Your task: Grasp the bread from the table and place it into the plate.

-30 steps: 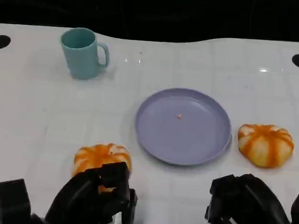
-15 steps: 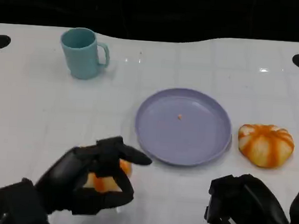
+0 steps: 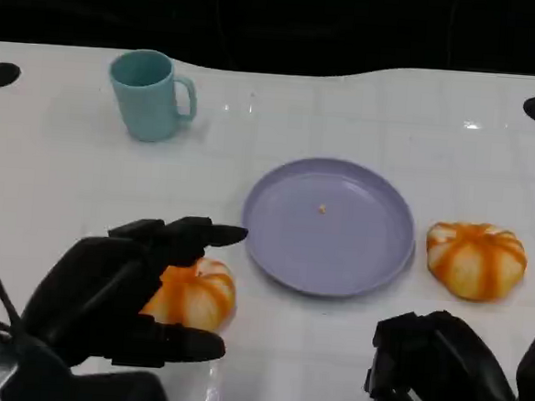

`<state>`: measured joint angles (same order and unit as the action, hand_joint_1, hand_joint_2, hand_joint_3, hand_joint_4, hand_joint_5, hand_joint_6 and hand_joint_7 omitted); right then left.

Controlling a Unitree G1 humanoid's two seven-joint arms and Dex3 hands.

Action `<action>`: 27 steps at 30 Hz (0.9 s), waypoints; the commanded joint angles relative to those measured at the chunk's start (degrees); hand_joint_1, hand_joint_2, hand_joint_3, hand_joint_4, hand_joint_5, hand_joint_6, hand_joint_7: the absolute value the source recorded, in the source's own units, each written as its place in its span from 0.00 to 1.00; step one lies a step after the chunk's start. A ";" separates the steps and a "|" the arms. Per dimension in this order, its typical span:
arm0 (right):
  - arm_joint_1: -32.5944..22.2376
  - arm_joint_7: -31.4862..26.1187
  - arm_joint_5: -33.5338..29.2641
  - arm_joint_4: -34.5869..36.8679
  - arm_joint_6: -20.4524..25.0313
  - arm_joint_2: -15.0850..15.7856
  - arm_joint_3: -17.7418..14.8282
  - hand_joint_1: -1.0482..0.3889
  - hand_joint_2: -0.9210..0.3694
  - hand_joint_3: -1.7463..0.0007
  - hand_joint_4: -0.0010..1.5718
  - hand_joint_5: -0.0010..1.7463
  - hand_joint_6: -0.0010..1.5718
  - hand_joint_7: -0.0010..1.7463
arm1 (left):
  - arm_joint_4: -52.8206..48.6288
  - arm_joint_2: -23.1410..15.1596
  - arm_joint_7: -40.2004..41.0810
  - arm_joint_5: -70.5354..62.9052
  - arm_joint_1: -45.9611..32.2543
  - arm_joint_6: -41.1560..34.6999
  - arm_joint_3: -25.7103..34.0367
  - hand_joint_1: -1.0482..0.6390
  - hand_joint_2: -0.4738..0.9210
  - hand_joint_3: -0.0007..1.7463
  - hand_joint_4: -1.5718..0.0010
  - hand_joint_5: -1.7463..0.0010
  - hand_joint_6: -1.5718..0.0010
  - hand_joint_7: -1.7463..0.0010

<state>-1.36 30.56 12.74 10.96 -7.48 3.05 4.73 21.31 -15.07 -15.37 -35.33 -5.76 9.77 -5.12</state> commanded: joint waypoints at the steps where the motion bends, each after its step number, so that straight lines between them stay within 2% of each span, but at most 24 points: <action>1: 0.80 0.28 0.32 1.15 -0.58 0.29 -0.39 0.00 0.70 0.20 0.98 0.76 1.00 0.59 | 3.25 -1.96 -0.34 -7.74 0.46 -4.31 -1.70 0.14 1.00 0.07 0.85 0.54 0.82 0.90; 4: 1.16 0.64 0.44 1.84 -1.12 0.22 -0.46 0.00 0.70 0.21 0.98 0.75 1.00 0.58 | 4.51 -2.44 -1.47 -16.84 1.49 -8.05 -4.32 0.13 1.00 0.05 0.86 0.57 0.84 0.93; 9: 1.00 -0.06 -0.04 1.40 -0.73 0.21 -0.32 0.00 0.69 0.22 0.99 0.74 1.00 0.59 | 5.00 -0.94 -3.49 -27.29 3.06 -14.12 -8.15 0.13 1.00 0.02 0.88 0.60 0.85 0.96; 14: 0.94 0.27 0.12 1.76 -1.34 0.22 -0.43 0.00 0.68 0.22 0.99 0.75 1.00 0.59 | 4.68 0.31 -9.56 -36.57 5.42 -19.20 -12.10 0.11 0.99 0.01 0.93 0.64 0.89 0.98; 18: 0.72 0.06 0.07 1.19 -0.77 0.26 -0.35 0.00 0.68 0.22 0.99 0.75 1.00 0.59 | 2.53 1.85 -10.00 -42.05 6.66 -21.53 -14.74 0.11 0.96 0.00 0.95 0.65 0.89 0.98; 21: 0.55 0.22 0.28 1.08 -0.77 0.24 -0.39 0.00 0.69 0.21 0.99 0.75 1.00 0.60 | 1.10 2.95 -10.93 -44.61 7.46 -22.88 -16.14 0.13 0.91 0.00 0.96 0.65 0.89 0.99; 23: 0.59 0.46 0.45 1.36 -0.98 0.21 -0.47 0.00 0.69 0.21 0.99 0.74 1.00 0.59 | 0.16 3.61 -11.28 -45.63 7.86 -23.47 -16.88 0.18 0.85 0.00 0.97 0.64 0.89 0.99; 27: 0.76 0.44 0.35 1.50 -0.91 0.34 -0.53 0.00 0.69 0.21 0.99 0.74 1.00 0.59 | -2.06 4.97 -10.52 -46.34 8.34 -24.76 -17.97 0.28 0.80 0.00 0.97 0.63 0.89 0.99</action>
<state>-0.43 30.93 12.95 12.39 -8.20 2.77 4.61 20.79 -10.51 -25.92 -80.86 1.92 -13.82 -22.75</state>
